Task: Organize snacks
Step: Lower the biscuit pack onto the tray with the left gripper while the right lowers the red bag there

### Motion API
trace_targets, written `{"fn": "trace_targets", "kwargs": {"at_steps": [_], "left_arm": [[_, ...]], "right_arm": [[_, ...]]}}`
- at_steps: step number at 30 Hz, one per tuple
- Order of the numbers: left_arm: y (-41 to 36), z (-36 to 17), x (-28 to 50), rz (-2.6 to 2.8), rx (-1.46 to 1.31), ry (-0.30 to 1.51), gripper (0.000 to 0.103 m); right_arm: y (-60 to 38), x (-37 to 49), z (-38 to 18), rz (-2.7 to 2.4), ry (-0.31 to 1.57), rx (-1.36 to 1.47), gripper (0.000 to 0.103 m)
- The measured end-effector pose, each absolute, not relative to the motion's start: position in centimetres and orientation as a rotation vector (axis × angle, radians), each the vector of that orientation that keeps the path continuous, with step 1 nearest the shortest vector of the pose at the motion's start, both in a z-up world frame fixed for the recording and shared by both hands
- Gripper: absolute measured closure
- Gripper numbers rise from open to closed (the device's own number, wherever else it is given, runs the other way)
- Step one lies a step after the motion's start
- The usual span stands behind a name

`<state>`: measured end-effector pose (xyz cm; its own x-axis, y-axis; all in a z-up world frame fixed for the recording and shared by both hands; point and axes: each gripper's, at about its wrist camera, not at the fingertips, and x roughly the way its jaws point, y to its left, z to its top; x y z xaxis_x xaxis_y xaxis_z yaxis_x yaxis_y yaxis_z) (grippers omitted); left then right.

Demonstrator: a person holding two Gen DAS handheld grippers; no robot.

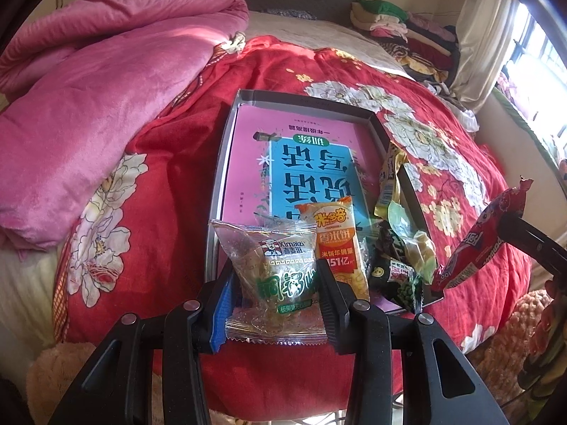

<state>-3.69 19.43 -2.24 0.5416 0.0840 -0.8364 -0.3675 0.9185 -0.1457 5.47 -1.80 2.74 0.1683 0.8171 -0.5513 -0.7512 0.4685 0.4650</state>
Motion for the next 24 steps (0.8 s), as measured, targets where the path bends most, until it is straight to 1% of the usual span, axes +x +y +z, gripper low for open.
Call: {"fn": "trace_targets", "kwargs": {"at_steps": [7, 24], "left_arm": [[18.7, -3.4, -3.1, 0.255, -0.304, 1.003, 0.059], [18.8, -4.4, -2.3, 0.235, -0.331, 1.005, 0.059]], "right_arm": [[-0.7, 4.8, 2.4, 1.132, 0.860, 0.077, 0.083], [3.3, 4.0, 0.1, 1.140, 0.921, 0.057, 0.083]]}}
